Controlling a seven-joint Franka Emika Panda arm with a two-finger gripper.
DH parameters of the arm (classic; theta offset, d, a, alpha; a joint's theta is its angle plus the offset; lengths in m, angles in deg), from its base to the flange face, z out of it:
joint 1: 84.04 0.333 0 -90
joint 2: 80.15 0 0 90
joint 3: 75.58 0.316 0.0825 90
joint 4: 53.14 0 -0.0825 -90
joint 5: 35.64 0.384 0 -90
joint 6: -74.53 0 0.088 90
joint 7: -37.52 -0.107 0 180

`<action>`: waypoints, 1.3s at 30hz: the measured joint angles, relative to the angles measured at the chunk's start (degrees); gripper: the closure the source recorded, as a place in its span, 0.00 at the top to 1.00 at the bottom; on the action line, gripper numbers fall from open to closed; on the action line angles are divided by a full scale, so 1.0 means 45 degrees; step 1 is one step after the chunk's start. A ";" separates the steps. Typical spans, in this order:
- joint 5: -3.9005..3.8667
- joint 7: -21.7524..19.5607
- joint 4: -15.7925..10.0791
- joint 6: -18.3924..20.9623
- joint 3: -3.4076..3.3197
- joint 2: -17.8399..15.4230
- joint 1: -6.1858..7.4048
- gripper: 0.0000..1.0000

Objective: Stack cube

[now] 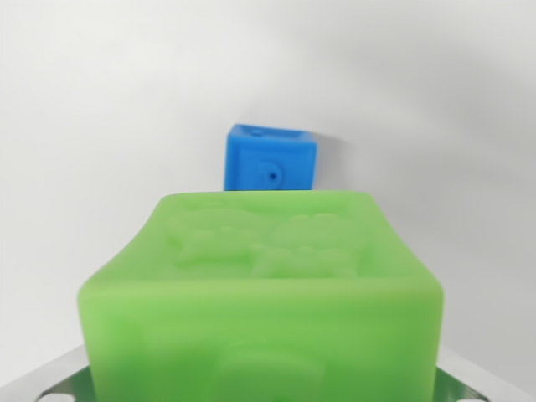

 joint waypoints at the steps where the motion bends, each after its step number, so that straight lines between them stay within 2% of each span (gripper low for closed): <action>1: 0.0000 -0.0009 0.0022 0.0004 0.0001 0.0014 0.0032 0.00; 39: 0.0027 -0.0001 -0.0240 -0.2487 -0.0005 0.2357 0.0067 0.00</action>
